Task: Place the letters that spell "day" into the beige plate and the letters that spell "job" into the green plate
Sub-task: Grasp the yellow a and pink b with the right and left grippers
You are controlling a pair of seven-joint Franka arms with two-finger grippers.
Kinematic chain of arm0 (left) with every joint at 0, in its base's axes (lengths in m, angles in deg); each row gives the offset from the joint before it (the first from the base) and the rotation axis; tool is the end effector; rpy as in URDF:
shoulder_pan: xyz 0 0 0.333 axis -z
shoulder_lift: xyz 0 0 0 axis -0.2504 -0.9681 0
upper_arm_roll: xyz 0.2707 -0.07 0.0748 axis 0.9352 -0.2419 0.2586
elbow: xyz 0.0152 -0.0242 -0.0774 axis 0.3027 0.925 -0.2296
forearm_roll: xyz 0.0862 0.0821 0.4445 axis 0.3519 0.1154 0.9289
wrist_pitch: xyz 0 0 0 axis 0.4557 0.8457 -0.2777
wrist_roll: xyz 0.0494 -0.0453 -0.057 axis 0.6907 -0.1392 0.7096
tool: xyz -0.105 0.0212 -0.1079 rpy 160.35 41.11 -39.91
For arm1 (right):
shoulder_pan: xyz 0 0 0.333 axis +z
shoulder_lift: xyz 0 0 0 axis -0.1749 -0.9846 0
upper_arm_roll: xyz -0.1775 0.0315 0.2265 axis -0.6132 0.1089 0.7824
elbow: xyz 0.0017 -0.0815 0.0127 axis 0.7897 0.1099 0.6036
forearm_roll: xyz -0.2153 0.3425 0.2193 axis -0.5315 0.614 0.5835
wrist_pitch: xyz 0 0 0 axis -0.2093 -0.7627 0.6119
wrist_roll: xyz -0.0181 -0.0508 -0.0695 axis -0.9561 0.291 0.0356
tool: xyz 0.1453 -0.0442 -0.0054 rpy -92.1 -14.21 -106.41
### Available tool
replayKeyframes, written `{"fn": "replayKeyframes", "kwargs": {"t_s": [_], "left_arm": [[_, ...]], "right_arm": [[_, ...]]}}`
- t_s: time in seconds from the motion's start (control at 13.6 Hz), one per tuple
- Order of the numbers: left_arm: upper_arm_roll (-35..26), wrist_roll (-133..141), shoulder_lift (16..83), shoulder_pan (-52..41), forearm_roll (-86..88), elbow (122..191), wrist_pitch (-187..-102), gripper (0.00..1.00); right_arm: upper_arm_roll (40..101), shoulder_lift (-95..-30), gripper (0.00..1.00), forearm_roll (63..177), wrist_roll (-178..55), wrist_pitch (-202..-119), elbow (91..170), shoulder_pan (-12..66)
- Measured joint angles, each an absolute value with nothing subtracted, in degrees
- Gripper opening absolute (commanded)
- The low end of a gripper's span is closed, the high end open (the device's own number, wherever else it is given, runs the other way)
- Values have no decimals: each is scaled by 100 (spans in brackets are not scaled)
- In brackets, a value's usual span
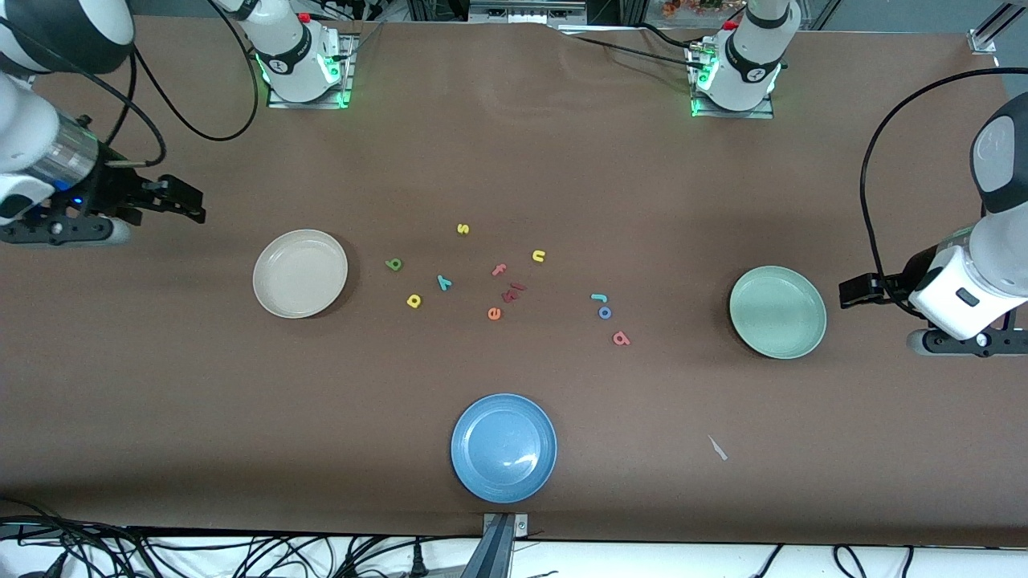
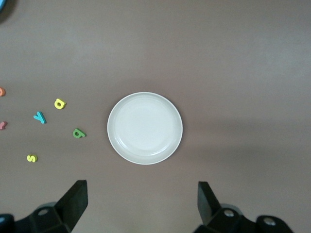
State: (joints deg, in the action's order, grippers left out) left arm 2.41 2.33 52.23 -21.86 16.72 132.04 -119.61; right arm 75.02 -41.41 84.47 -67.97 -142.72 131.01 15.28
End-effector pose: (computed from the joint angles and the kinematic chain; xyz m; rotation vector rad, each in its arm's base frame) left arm 0.7203 -0.0146 0.4343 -3.0964 -0.0169 0.1359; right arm 0.6311 0.0530 0.4463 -3.1192 -0.0746 0.1183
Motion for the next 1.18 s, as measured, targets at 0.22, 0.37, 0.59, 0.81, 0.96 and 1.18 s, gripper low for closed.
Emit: {"fn": "replayKeyframes", "kwargs": {"t_s": [0.22,0.37,0.59,0.81,0.96,1.18], "left_arm": [[240,233,5188,-2177,1672,13262,-11961,100],[232,233,5088,-2128,1671,13325,-11963,100],[218,285,4752,-1881,1667,13420,-11968,100],[204,896,4337,-1530,1314,13498,-12024,100],[203,1546,4082,-1436,784,13532,-12307,100],[189,2770,3784,-1259,601,13544,-12748,90]], "right_arm": [[7509,-4619,100,8447,-6798,-14501,13120,1809],[7516,-4974,100,8447,-6948,-14839,13123,2117],[7529,-5454,100,8446,-7301,-15308,13127,2636],[7536,-5915,100,8445,-7723,-15934,13143,3215],[7536,-6247,93,8444,-7774,-16308,13178,3460],[7537,-6631,78,8444,-7781,-16931,13372,3752]]}}
